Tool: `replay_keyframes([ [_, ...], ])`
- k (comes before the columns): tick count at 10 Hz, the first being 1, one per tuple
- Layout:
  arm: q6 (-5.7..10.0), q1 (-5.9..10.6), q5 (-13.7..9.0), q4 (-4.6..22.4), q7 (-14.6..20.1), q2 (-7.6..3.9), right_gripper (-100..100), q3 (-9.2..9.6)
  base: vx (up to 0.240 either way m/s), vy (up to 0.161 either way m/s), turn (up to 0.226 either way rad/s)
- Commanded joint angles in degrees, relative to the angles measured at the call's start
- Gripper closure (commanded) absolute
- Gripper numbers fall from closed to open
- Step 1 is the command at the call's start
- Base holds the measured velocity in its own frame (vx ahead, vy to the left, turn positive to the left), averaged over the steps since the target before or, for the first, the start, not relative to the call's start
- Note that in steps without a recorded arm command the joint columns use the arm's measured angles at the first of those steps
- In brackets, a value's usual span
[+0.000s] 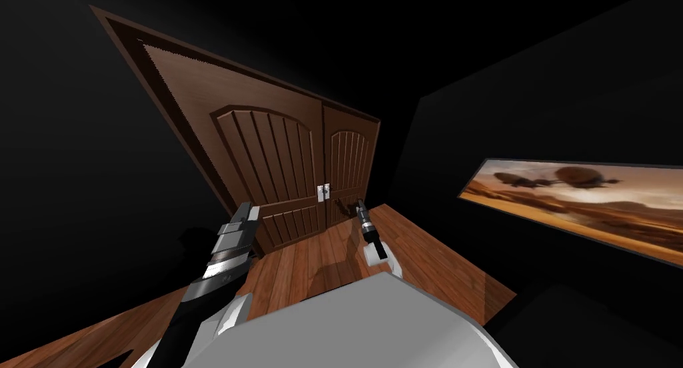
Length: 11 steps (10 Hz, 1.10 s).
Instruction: Pull the door open
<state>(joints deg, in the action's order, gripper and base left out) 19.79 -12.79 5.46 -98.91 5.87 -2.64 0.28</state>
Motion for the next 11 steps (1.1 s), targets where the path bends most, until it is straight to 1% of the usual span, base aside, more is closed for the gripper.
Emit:
replay_keyframes([
  [1, -0.03, 1.35, 0.7, 2.7, 0.8, -0.13, -100, -0.31, 0.113, 0.037, 0.075],
  [6, -0.79, 4.97, 3.0, 9.4, 2.8, 0.0, -100, -0.88, 0.107, 0.023, 0.076],
  [11, -1.49, 8.36, 5.2, 15.6, 4.6, 0.45, -100, -1.36, 0.106, 0.022, 0.073],
])
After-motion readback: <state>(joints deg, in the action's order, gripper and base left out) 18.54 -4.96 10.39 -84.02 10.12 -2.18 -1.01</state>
